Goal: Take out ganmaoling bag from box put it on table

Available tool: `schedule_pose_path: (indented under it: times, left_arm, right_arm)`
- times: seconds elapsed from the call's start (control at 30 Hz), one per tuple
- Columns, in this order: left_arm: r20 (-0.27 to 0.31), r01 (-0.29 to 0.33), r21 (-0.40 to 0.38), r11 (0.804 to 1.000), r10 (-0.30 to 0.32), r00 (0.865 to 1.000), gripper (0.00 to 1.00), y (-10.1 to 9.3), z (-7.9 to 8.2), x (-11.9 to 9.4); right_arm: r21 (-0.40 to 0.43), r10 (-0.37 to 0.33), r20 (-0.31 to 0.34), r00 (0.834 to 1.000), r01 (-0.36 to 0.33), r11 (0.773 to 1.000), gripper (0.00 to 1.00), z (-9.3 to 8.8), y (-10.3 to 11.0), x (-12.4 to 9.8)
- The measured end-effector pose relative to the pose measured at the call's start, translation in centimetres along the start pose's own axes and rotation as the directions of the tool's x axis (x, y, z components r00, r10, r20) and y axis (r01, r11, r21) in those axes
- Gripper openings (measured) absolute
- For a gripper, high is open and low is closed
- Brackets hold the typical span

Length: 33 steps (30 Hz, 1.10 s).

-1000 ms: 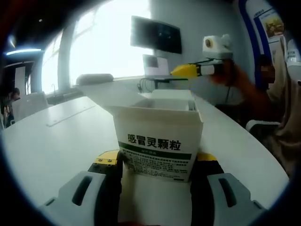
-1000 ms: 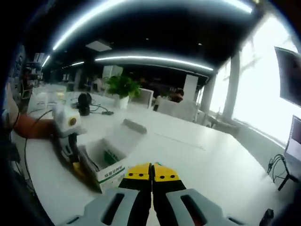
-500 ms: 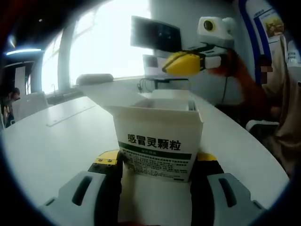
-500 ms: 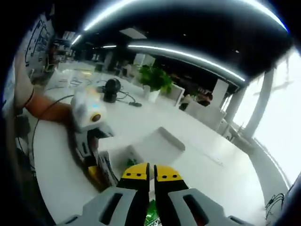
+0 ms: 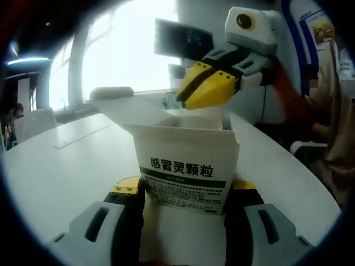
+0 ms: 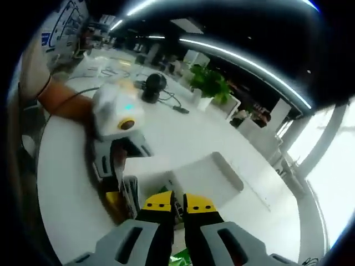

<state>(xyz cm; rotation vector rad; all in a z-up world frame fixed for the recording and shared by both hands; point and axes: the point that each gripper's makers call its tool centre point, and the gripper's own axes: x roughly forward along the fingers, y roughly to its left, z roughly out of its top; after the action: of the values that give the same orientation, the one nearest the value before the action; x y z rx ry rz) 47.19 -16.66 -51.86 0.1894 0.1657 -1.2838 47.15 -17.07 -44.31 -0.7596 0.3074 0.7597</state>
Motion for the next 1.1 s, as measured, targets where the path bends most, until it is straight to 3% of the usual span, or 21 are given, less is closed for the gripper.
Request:
schedule_pose_path:
  times: [0.2,0.37,0.7,0.9,1.1]
  left_arm:
    - [0.000,0.000,0.000,1.000,0.000,1.000,0.49,0.0,0.0,0.0]
    - [0.000,0.000,0.000,1.000,0.000,1.000,0.49,0.0,0.0,0.0]
    - [0.000,0.000,-0.001,1.000,0.000,1.000,0.49,0.0,0.0,0.0]
    - [0.000,0.000,-0.001,1.000,0.000,1.000,0.49,0.0,0.0,0.0]
    - [0.000,-0.001,-0.001,1.000,0.001,1.000,0.49,0.0,0.0,0.0]
  right_arm:
    - [-0.154,0.006,-0.091,0.996,-0.020,0.988,0.03,-0.7,0.4,1.5]
    - [-0.218,-0.016,-0.133,0.991,-0.013,0.976,0.03,-1.3,0.3,2.1]
    - [-0.294,0.044,-0.183,0.982,-0.097,0.951,0.02,-1.5,1.0,2.1]
    - [-0.314,0.120,-0.253,0.960,-0.199,0.929,0.00,-1.7,1.9,2.4]
    - [-0.321,0.125,-0.272,0.954,-0.212,0.923,0.00,-2.3,2.3,3.4]
